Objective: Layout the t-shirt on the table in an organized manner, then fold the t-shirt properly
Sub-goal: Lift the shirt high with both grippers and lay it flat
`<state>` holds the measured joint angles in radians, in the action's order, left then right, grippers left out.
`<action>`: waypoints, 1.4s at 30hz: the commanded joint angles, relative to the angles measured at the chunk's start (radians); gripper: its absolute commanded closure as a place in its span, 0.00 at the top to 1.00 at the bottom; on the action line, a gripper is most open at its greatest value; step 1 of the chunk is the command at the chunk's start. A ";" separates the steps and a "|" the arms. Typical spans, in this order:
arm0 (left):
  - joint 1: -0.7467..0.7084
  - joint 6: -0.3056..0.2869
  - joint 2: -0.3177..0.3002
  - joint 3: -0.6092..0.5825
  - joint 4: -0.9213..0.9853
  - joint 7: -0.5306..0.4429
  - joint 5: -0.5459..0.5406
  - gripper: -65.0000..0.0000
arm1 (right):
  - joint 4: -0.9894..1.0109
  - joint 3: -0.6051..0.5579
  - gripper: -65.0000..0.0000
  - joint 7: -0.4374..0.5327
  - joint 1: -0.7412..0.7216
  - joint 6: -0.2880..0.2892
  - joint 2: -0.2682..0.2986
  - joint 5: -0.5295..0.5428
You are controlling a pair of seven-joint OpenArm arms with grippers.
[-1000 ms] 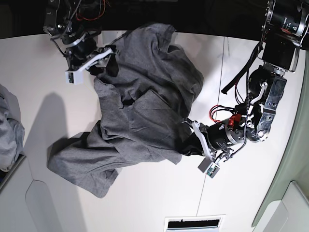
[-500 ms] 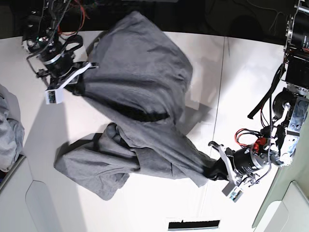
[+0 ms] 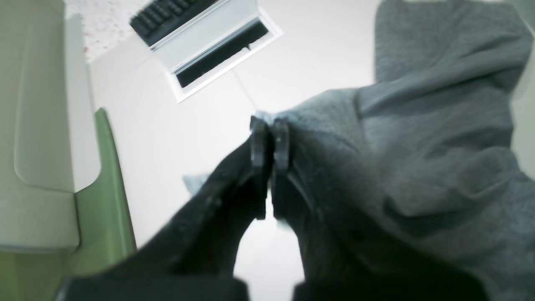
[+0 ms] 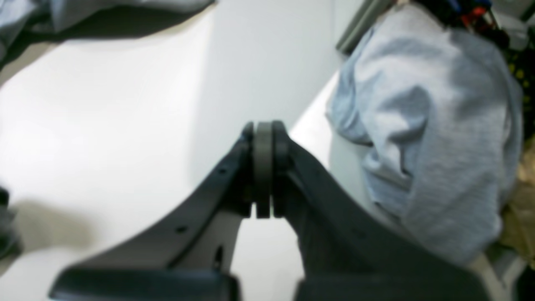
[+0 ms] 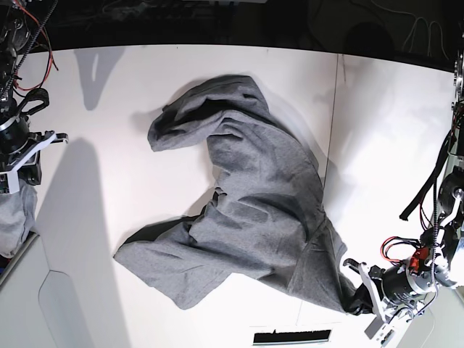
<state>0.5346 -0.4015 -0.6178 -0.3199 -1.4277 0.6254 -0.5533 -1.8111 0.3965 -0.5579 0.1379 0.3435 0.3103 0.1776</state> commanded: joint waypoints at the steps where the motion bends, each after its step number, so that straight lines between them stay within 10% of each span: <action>1: 0.026 0.006 -0.031 0.011 -0.011 -0.006 -0.013 0.00 | -0.016 0.007 0.00 0.005 -0.005 0.001 0.019 0.038; 9: 0.000 0.004 -0.026 0.011 -0.011 0.001 -0.062 0.00 | -0.012 -0.002 0.00 -0.031 0.011 0.087 -0.079 0.251; 12: -0.021 0.000 -0.031 0.011 -0.011 0.002 -0.060 0.00 | 0.009 -0.043 0.31 -0.031 0.029 0.132 -0.150 0.293; 15: -0.037 -0.003 -0.031 0.011 -0.011 0.003 -0.056 0.00 | 0.064 -0.140 0.52 -0.021 0.019 0.175 -0.187 0.269; 20: -0.039 -0.004 -0.031 0.012 -0.011 0.003 -0.051 0.00 | 0.177 -0.366 0.52 0.045 -0.035 0.181 -0.186 0.034; 29: -0.039 -0.003 -0.071 0.012 -0.011 -0.009 -0.005 0.00 | 0.439 -0.571 0.51 0.062 -0.154 0.204 -0.186 -0.028; 34: -0.035 -0.002 -0.084 0.012 -0.011 -0.049 0.059 0.00 | 0.446 -0.663 0.00 0.061 -0.160 0.199 -0.178 -0.086; 42: -0.016 0.034 -0.084 0.012 -0.009 -0.063 0.116 0.00 | 0.298 -0.538 0.00 0.090 -0.165 0.168 -0.177 -0.170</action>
<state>0.4808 -0.3782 -0.6842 -0.3199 -1.4246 0.5896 -0.4358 -1.4914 -0.1425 -0.4988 -0.0105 0.5179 0.1326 -0.0063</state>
